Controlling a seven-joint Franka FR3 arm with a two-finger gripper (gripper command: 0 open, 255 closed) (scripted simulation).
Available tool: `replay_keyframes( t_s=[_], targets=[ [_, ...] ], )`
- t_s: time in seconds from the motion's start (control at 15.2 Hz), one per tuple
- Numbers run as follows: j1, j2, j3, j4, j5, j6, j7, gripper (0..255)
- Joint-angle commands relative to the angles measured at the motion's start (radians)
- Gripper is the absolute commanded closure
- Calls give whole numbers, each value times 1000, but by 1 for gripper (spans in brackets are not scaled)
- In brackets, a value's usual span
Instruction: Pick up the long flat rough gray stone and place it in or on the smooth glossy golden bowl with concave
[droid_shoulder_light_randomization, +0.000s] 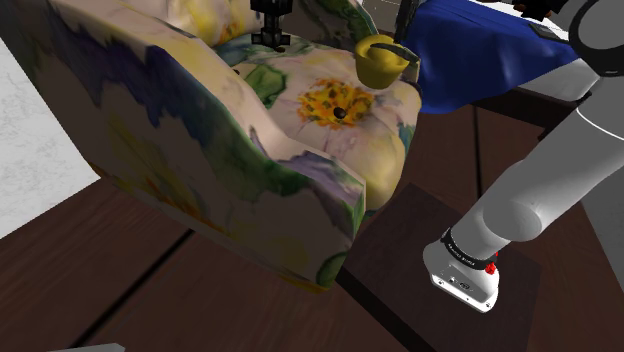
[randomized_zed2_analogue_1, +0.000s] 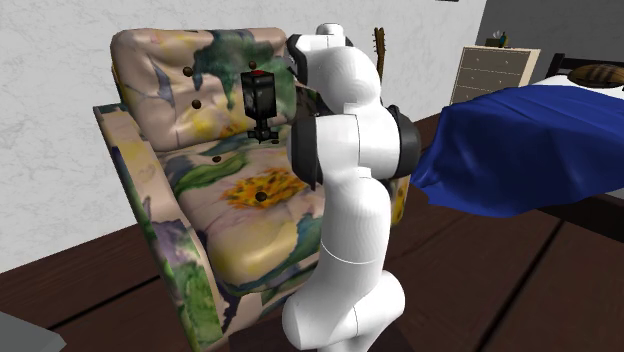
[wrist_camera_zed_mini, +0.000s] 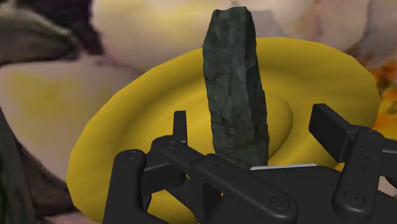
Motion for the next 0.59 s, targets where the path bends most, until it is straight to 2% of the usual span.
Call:
replay_keyframes(
  t_s=[0.0, 0.2, 0.53],
  targets=[
    [2, -11, 3, -39, -10, 29, 9, 0],
    [3, -27, 5, -92, -14, 67, 13, 0],
    [3, -27, 5, -92, -14, 67, 13, 0]
  ],
)
